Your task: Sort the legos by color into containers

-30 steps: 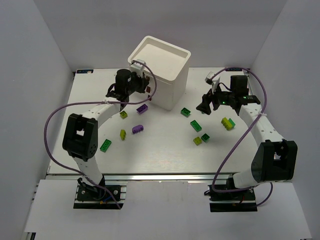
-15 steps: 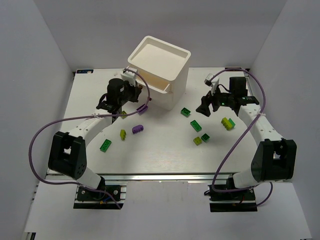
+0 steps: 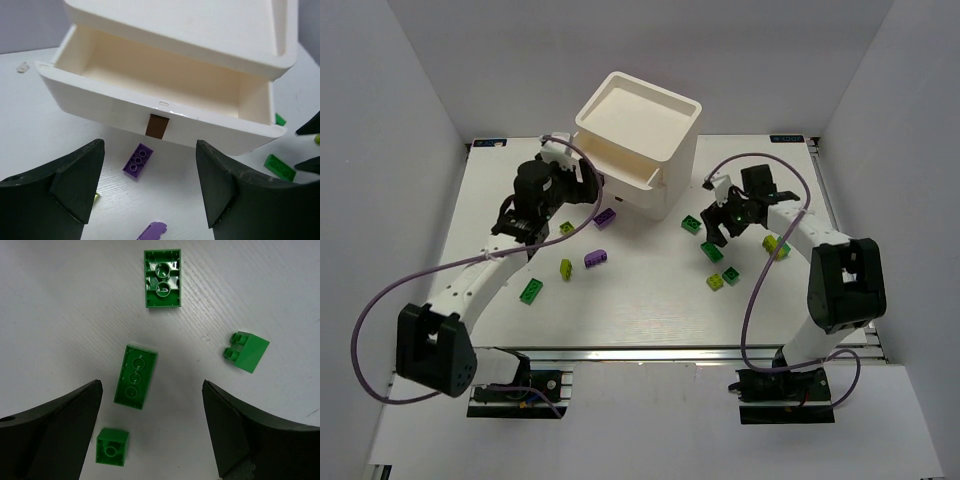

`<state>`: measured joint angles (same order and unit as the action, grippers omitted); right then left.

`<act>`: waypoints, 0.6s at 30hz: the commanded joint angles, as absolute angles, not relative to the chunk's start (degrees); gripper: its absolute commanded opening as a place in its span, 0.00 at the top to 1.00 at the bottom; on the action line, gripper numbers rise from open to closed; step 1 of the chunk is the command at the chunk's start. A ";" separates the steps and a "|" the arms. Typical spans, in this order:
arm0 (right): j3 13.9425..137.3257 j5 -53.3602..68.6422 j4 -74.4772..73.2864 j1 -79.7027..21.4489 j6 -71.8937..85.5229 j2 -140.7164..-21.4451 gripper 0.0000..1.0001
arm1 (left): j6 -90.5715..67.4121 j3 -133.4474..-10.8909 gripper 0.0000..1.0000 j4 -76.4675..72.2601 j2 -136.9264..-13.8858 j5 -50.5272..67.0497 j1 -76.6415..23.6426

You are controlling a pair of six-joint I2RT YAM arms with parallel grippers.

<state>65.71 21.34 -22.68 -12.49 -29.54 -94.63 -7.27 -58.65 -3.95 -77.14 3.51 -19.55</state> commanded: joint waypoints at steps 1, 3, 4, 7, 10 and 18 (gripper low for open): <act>65.31 13.54 -22.94 -15.02 -27.95 -96.05 0.14 | -11.50 -57.14 0.17 -0.36 -69.89 -1.38 -19.25; 64.34 9.60 -21.80 -16.78 -26.90 -97.20 0.14 | -14.74 -54.77 0.17 3.24 -66.02 -3.59 -19.25; 64.34 7.23 -21.54 -17.14 -26.11 -98.60 0.14 | -16.07 -54.06 0.17 6.47 -64.87 -4.65 -19.25; 63.55 2.13 -19.96 -18.89 -24.44 -101.41 0.14 | -21.78 -50.63 0.19 12.03 -61.71 -6.58 -18.72; 63.72 0.27 -19.60 -19.77 -23.38 -103.70 0.14 | -27.32 -46.60 0.20 15.64 -59.68 -7.64 -18.72; 63.19 2.28 -20.12 -20.57 -22.59 -105.47 0.44 | -30.68 -42.27 0.11 21.35 -57.66 -11.42 -18.72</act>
